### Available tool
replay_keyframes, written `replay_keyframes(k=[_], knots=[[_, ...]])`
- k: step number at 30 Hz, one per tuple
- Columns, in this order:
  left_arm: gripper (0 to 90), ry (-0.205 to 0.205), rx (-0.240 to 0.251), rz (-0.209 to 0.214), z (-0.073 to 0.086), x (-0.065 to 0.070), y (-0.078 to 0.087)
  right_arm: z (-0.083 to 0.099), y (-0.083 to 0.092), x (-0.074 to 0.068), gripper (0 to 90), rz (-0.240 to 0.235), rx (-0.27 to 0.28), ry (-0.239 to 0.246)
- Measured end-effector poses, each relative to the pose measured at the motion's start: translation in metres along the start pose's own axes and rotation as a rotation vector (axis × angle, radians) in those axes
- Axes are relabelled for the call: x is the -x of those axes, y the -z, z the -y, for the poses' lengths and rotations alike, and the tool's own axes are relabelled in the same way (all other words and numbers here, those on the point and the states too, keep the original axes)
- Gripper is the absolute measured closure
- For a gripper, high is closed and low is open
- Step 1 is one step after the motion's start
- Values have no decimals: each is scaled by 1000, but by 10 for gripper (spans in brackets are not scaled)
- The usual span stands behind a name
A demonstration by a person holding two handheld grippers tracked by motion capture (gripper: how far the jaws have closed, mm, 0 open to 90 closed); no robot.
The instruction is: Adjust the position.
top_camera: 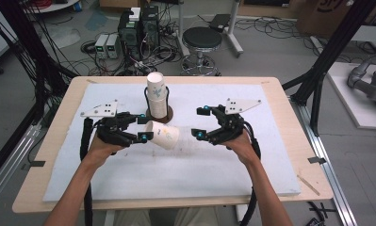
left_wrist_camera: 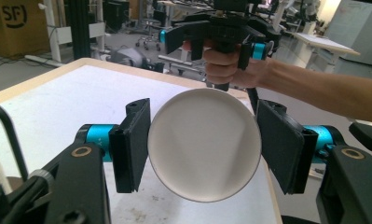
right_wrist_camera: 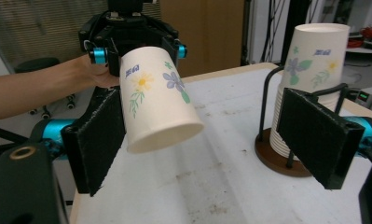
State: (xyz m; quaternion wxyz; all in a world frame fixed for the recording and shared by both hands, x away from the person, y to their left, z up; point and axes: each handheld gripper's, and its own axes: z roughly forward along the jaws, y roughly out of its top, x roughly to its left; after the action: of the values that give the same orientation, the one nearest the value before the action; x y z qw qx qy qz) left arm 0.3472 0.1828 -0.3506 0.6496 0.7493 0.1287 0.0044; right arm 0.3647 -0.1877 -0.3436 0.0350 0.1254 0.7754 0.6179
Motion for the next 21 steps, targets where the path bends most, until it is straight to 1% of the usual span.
replay_keyframes(k=[1,2,6,10,14,17,21], knots=[[374,0,0,0,0,0,0,0,0,0,159,0,0,0],[374,1,-2,10,0,0,-4,0,-3,0,159,-14,2,5],[374,-1,-3,17,-1,0,-11,-2,-8,-1,159,-37,8,8],[374,-2,-13,24,-1,1,-19,-5,-12,-3,159,-62,-2,7],[375,0,-13,30,-1,1,-22,-8,-17,-4,158,-85,-4,15],[375,-4,-6,39,-4,2,-26,-10,-23,-5,158,-105,-8,24],[375,-12,-7,48,-6,4,-29,-12,-30,-8,159,-133,-17,31]])
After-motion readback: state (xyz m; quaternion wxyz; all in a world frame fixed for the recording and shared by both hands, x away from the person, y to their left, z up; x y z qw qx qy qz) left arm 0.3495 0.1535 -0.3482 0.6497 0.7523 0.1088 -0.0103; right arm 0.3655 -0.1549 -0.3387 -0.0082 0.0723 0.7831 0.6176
